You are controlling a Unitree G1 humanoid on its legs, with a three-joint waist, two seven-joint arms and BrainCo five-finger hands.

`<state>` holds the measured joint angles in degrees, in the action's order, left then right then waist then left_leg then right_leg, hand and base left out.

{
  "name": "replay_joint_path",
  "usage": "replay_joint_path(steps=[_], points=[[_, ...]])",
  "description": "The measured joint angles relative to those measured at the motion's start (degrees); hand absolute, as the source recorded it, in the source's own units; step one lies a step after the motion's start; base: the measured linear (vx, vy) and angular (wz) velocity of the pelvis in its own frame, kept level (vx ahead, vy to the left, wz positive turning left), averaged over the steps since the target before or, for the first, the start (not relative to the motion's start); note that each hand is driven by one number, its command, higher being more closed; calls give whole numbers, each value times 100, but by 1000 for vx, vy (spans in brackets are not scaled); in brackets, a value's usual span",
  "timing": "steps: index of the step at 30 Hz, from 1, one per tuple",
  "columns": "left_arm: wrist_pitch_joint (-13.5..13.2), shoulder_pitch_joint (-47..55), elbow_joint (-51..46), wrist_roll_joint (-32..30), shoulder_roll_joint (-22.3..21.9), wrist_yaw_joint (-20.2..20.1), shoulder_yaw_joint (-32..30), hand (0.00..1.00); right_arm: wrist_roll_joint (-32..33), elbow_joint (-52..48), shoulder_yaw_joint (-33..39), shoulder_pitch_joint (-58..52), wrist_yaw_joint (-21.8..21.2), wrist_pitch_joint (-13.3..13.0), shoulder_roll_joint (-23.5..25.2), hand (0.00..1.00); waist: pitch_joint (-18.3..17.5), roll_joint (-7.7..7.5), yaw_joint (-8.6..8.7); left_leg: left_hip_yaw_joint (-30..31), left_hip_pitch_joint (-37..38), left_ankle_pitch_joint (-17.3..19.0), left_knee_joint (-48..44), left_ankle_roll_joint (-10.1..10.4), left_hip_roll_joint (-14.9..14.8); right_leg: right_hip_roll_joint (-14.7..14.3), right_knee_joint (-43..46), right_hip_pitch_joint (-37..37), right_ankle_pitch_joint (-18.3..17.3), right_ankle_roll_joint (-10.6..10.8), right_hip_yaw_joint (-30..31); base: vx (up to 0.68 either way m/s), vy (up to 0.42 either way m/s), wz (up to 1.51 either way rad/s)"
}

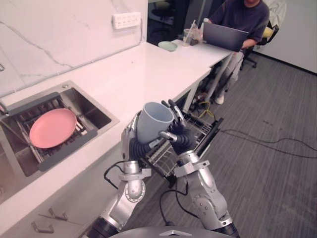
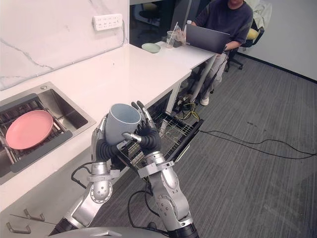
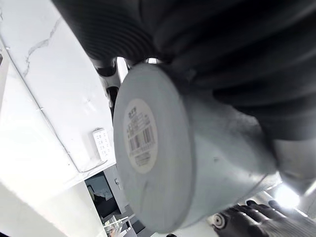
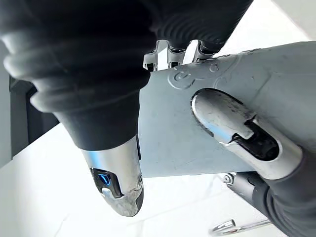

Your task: Walk over to the sink, pick up the cup, carry it to the dishwasher, place the cup inside the dishwasher, then close the dishwasher door

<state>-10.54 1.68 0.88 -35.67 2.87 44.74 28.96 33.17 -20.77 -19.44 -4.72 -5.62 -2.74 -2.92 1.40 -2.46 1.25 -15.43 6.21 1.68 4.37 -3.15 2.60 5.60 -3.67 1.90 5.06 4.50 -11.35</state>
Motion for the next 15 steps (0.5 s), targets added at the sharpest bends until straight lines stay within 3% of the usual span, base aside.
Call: replay_joint_path(steps=[14, 15], points=[[2, -35, -2, -514, 72, -13, 55, 100, -198, 294, -196, 87, 318, 311, -22, 0, -54, 20, 1, 68, -11, -32, -1, -26, 6, -2, -73, 38, 21, 3, -24, 1, 1, 1], [2, -35, -2, -525, 91, -18, 55, 100, -193, 321, -223, 87, 328, 311, -48, 100, -76, 22, 1, 70, -12, -32, -1, -26, 6, -2, -74, 39, 21, 3, -24, 0, 0, 0]])
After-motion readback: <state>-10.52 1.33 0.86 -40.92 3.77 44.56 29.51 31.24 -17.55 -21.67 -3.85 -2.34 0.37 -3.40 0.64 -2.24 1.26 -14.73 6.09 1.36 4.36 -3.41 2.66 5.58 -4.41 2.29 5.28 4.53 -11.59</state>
